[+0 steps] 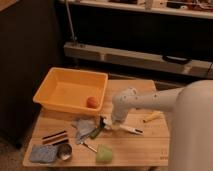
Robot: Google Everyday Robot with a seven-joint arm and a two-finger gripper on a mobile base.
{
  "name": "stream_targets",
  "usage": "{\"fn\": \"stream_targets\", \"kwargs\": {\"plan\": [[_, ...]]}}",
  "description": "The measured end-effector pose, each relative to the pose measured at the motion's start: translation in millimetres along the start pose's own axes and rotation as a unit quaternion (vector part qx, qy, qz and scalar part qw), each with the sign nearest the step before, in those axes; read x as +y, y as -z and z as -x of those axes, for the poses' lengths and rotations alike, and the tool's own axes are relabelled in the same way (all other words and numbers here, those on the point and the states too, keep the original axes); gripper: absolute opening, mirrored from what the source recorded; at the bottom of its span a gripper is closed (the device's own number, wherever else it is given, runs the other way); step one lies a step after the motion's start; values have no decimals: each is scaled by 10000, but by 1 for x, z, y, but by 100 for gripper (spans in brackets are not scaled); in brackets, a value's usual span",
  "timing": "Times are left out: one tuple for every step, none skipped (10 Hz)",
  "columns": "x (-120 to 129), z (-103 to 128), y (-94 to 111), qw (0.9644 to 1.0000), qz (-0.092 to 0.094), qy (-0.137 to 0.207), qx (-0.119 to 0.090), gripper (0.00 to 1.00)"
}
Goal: Wipe table surface with brush
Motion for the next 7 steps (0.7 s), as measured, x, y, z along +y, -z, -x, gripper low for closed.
{"fn": "stream_targets", "kwargs": {"plan": [[-27,0,0,9999,-39,-159,17,0],[-43,-2,1,9996,-95,-259,40,0],[-53,-5,2,9993,-157,-336,47,0],[-51,-7,3,9993,-146,-333,63,0],[-50,-7,4,9993,-129,-325,90,0],[-50,-8,4,9993,-128,-331,98,0],[-50,-10,5,9993,-125,-345,100,0]]}}
